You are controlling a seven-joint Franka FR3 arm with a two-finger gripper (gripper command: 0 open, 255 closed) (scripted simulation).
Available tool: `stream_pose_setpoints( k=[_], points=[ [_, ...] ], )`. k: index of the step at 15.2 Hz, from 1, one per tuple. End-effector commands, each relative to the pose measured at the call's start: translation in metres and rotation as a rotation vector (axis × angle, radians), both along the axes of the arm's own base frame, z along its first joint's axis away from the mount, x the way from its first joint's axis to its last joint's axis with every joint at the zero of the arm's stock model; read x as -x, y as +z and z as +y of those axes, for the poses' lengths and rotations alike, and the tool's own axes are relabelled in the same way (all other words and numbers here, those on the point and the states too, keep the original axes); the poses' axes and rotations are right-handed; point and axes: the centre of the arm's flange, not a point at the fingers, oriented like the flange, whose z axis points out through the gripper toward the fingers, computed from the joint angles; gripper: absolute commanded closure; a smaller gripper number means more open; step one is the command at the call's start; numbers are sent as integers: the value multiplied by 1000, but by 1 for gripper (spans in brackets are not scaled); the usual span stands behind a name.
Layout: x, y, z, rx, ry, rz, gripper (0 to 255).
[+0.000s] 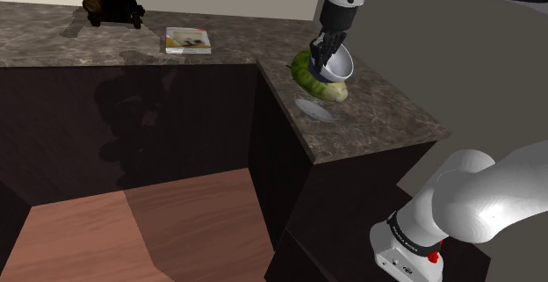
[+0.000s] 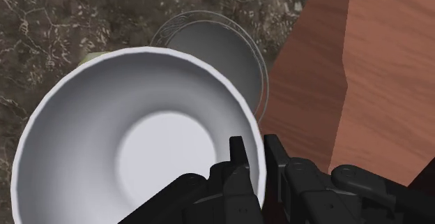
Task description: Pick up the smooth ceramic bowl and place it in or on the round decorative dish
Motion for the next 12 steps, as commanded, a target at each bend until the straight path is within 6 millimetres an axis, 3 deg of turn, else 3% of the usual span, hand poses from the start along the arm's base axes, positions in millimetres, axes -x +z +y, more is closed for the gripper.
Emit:
stream_pose_setpoints(
  k=[1,12],
  points=[
    [0,-9,2,0,-1,0,255],
    [0,-67,2,0,-1,0,255]
  ],
)
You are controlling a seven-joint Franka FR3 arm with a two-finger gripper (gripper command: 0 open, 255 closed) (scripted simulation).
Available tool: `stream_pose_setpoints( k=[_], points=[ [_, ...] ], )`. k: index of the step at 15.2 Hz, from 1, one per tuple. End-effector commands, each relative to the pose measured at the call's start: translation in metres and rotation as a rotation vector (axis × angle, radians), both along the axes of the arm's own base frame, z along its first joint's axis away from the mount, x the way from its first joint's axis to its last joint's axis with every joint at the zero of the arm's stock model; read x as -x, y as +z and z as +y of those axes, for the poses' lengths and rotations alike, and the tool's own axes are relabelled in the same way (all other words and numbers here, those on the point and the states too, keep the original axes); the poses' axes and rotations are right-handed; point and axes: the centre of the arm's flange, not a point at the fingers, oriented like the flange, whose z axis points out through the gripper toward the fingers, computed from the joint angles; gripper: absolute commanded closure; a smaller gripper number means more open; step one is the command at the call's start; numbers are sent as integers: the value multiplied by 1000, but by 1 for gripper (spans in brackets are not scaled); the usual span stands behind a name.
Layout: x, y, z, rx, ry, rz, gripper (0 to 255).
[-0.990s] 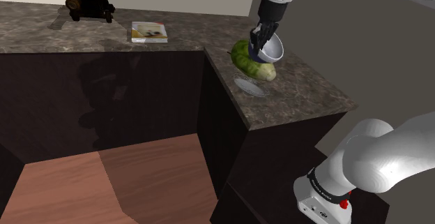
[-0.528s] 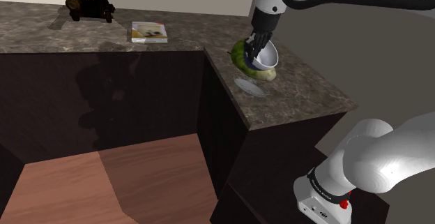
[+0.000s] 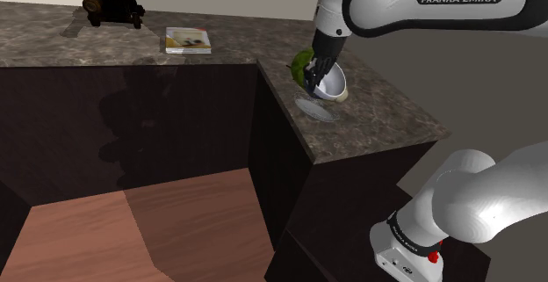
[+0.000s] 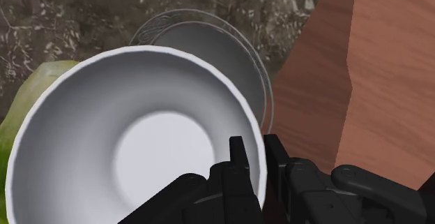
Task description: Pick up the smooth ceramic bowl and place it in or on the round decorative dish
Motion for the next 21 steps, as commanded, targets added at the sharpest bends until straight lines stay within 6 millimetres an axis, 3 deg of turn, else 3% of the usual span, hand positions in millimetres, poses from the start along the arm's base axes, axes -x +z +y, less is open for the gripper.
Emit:
stream_pose_setpoints(
  k=[1,5,12,13,18,21],
  points=[
    [-1,-11,-1,0,0,0,255],
    [-1,-31,-1,0,0,0,255],
    [-1,-31,-1,0,0,0,255],
    [-1,-31,-1,0,0,0,0],
    [-1,-31,-1,0,0,0,0],
    [2,8,2,0,0,0,0]
  ],
)
